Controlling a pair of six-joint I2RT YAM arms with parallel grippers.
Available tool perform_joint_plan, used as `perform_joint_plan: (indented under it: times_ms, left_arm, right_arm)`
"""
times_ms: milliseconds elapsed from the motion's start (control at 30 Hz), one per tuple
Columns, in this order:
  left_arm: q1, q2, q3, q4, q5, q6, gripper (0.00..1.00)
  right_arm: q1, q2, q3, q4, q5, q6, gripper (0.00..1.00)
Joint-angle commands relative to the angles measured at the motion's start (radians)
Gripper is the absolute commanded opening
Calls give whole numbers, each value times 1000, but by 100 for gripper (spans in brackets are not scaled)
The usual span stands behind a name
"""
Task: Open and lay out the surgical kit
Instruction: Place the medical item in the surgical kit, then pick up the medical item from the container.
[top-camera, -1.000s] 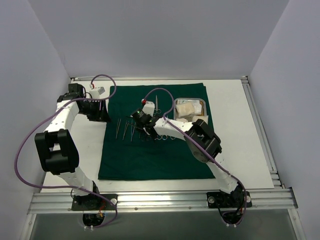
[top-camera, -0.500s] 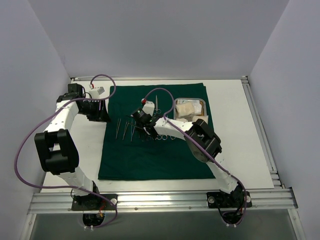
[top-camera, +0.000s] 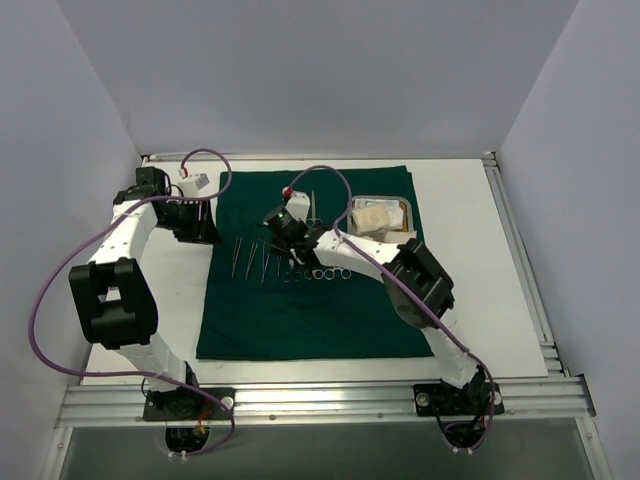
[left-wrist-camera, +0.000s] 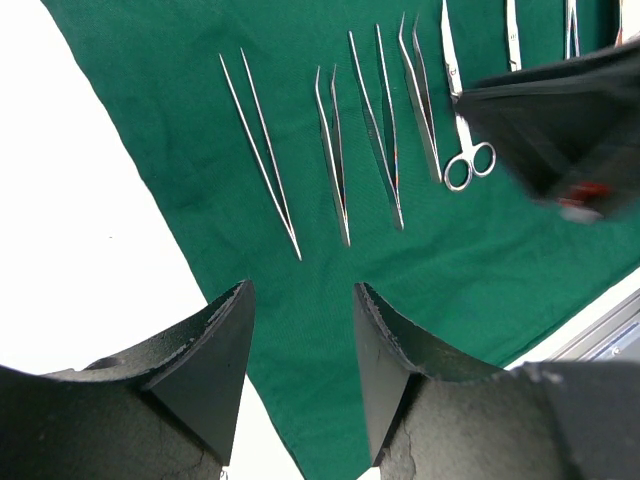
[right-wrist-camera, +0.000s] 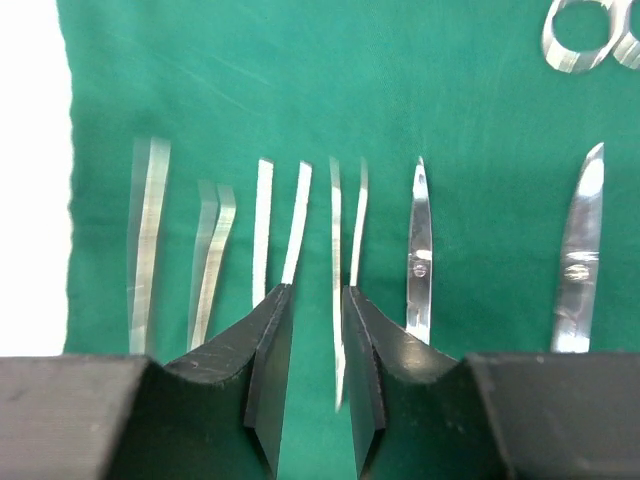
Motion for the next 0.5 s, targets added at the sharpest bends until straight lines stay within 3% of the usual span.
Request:
perform_joint_plan:
  times_ms: [0,100,200,467]
  left_arm:
    - [7,4,30,-2,15,14,53]
    - [7,5,33,-9,11,16,53]
    - [8,5,36,-12,7,17,53]
    - [8,-1,44,-27,-15,17,53]
  right_arm:
    - [-18,-231,-11,-8,68,-118,23]
    - [-91,-337,-89,-70,72,-170,23]
    - [-239,-412,-232,-111,-32,-181,22]
    - [-453,-452,-432,-128,-30,-236,16]
